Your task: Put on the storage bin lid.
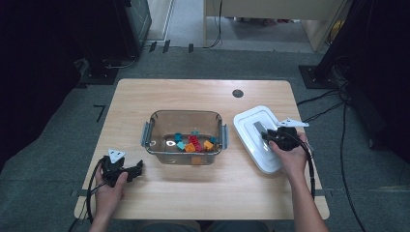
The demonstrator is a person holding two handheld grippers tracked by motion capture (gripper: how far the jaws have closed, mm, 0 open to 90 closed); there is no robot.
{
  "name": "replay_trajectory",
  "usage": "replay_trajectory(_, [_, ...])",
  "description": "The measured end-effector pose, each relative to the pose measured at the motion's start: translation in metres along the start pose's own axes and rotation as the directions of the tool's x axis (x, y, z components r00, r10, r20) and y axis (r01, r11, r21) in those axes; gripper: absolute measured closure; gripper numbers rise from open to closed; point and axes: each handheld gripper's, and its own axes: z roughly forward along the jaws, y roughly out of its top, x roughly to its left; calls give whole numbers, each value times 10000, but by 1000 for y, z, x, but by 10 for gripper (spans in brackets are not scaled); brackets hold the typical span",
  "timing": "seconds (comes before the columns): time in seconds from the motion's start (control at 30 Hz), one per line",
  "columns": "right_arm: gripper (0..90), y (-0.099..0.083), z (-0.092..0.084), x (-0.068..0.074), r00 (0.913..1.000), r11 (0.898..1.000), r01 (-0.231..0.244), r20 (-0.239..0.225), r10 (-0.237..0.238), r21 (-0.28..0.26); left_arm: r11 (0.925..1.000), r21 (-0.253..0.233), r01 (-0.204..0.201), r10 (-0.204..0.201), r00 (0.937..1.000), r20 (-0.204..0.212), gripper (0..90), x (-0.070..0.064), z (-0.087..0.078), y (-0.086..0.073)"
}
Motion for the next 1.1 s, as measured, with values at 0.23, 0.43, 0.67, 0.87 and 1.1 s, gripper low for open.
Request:
replay_trajectory(0.23, [683, 12, -13, 5, 9998, 9994, -122, -170, 117, -320, 9996, 242, 146, -142, 9998, -166, 127, 2, -2, 2])
replay_trajectory(0.43, [683, 26, -28, 10, 9995, 9975, -134, -284, 114, -691, 9967, 133, 803, -804, 9967, 105, 143, 11, -5, 2])
replay_trajectory(0.67, [683, 44, -38, 23, 9970, 9961, 193, -726, -256, -865, 9964, -299, 798, -794, 9967, 151, 146, 12, -11, 4])
replay_trajectory(0.87, [683, 59, -39, 45, 9900, 9939, 528, -1255, -648, -970, 9963, -780, 367, -365, 9993, 40, 146, 5, -21, 9])
replay_trajectory(1.1, [683, 71, -34, 70, 9788, 9899, 998, -1687, -1158, -1008, 9958, -903, 174, -153, 9996, 243, 146, -2, -27, 14])
